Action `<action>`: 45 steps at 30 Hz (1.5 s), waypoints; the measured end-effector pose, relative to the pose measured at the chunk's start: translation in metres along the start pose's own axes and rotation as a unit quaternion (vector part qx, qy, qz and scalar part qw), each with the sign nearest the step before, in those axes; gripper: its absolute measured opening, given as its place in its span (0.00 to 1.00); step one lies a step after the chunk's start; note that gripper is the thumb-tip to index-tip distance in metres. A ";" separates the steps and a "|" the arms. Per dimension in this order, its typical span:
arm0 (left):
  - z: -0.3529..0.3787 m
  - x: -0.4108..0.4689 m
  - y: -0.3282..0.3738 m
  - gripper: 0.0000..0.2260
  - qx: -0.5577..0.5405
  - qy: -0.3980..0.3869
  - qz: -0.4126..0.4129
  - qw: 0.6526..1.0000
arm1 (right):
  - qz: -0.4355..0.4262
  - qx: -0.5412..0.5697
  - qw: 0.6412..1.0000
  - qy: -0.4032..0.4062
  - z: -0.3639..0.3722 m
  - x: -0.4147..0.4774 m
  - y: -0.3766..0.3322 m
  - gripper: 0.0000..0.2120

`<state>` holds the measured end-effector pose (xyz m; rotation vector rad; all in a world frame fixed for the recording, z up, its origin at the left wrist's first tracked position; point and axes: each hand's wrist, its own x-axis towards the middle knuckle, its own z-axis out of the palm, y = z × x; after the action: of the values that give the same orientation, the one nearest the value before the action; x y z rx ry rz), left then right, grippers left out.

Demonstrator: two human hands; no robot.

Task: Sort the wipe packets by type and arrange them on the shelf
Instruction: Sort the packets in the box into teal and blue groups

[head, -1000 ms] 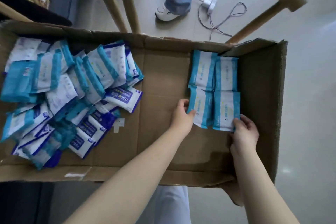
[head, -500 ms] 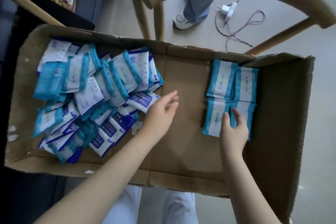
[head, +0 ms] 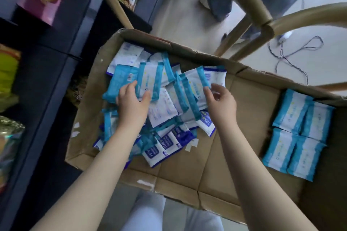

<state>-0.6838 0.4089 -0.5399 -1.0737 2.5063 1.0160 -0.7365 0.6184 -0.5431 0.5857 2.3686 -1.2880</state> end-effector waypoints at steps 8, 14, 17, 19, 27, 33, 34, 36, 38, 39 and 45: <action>0.024 0.044 0.002 0.27 0.040 -0.023 -0.068 0.997 | 0.080 0.001 0.997 -0.007 0.008 0.005 0.000 0.04; 0.021 0.045 0.010 0.09 -0.163 -0.068 -0.147 0.973 | 0.047 0.093 0.992 0.066 -0.007 -0.004 0.020 0.09; 0.014 0.010 0.024 0.07 -0.221 -0.064 -0.112 0.967 | 0.056 0.208 0.970 0.111 -0.030 -0.013 0.039 0.06; 0.017 -0.026 0.036 0.06 -0.283 -0.090 -0.097 0.950 | 0.072 0.249 0.955 0.142 -0.053 -0.021 0.057 0.07; 0.133 -0.158 0.086 0.10 -0.247 -0.297 0.006 0.922 | 0.192 0.255 0.906 0.280 -0.163 -0.055 0.170 0.16; 0.249 -0.209 0.108 0.13 -0.175 -0.331 -0.007 0.927 | 0.217 0.200 0.907 0.299 -0.226 -0.057 0.234 0.12; 0.262 -0.213 0.112 0.13 -0.169 -0.327 -0.007 0.930 | 0.222 0.196 0.908 0.296 -0.231 -0.053 0.242 0.11; 0.281 -0.218 0.118 0.11 -0.155 -0.306 0.002 0.939 | 0.229 0.175 0.914 0.284 -0.239 -0.043 0.254 0.11; 0.292 -0.221 0.121 0.12 -0.137 -0.289 0.016 0.947 | 0.236 0.141 0.923 0.270 -0.243 -0.037 0.260 0.12; 0.294 -0.222 0.123 0.14 -0.128 -0.289 0.025 0.948 | 0.235 0.124 0.927 0.264 -0.244 -0.036 0.260 0.13; 0.237 -0.217 0.119 0.19 -0.106 -0.257 0.089 0.957 | 0.140 0.030 0.952 0.271 -0.229 -0.057 0.228 0.21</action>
<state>-0.6282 0.7469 -0.5552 -0.5364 2.1237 1.4267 -0.5982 0.9152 -0.5555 1.3932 2.5294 -1.1811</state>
